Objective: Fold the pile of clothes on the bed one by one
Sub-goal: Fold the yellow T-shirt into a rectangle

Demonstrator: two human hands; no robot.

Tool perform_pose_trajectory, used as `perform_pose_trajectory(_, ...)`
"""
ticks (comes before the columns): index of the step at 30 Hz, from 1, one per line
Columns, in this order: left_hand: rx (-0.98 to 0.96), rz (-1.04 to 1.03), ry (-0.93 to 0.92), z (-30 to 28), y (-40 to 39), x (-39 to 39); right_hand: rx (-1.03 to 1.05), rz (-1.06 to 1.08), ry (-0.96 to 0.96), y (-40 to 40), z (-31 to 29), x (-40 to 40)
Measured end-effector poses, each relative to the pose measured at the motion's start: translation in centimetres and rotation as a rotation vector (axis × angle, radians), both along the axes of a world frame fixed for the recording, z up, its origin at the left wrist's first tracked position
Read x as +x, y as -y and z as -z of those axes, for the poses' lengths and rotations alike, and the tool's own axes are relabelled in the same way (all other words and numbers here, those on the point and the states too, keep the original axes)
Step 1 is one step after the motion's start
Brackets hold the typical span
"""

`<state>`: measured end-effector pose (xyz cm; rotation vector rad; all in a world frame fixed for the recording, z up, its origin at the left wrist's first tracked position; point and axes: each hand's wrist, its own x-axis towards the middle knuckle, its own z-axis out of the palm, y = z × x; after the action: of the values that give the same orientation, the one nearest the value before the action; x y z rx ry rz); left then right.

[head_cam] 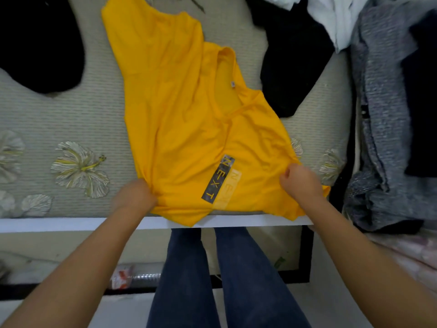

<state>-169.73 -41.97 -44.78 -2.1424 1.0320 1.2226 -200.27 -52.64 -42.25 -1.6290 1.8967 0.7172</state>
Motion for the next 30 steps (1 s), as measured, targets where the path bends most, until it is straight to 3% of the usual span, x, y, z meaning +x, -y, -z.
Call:
perform_pose_trajectory(2, -0.204, -0.003, 0.096, -1.3, 0.8, -1.0, -0.194, -0.076, 0.172, 1.9, -0.2, 1.5)
perform_pose_trajectory(5, -0.385, 0.064, 0.158, -2.7, 3.0, -2.5, -0.364, -0.096, 0.247, 4.6, 1.0, 3.5)
perform_pose_trajectory(10, -0.482, 0.195, 0.142, -3.5, 7.8, -4.2, -0.179, 0.255, 0.302, 8.0, 3.4, 5.0)
perform_pose_trajectory(15, -0.483, 0.429, 0.165, -2.7, 14.6, -5.8, 0.021, 0.295, 0.614, 4.3, 2.4, -0.5)
perform_pose_trajectory(20, -0.537, 0.735, 0.091, 0.1, 21.4, -8.8, 0.295, 0.216, 0.572, -3.1, 2.0, -6.9)
perform_pose_trajectory(24, -0.489, 1.043, -0.030, 1.8, 23.9, -12.1, 0.225, 0.302, 0.553, -5.0, 2.7, -8.4)
perform_pose_trajectory(30, -0.344, 1.313, -0.053, 1.6, 24.9, -13.6, 0.088, 0.285, 0.551, -3.1, 3.3, -6.7)
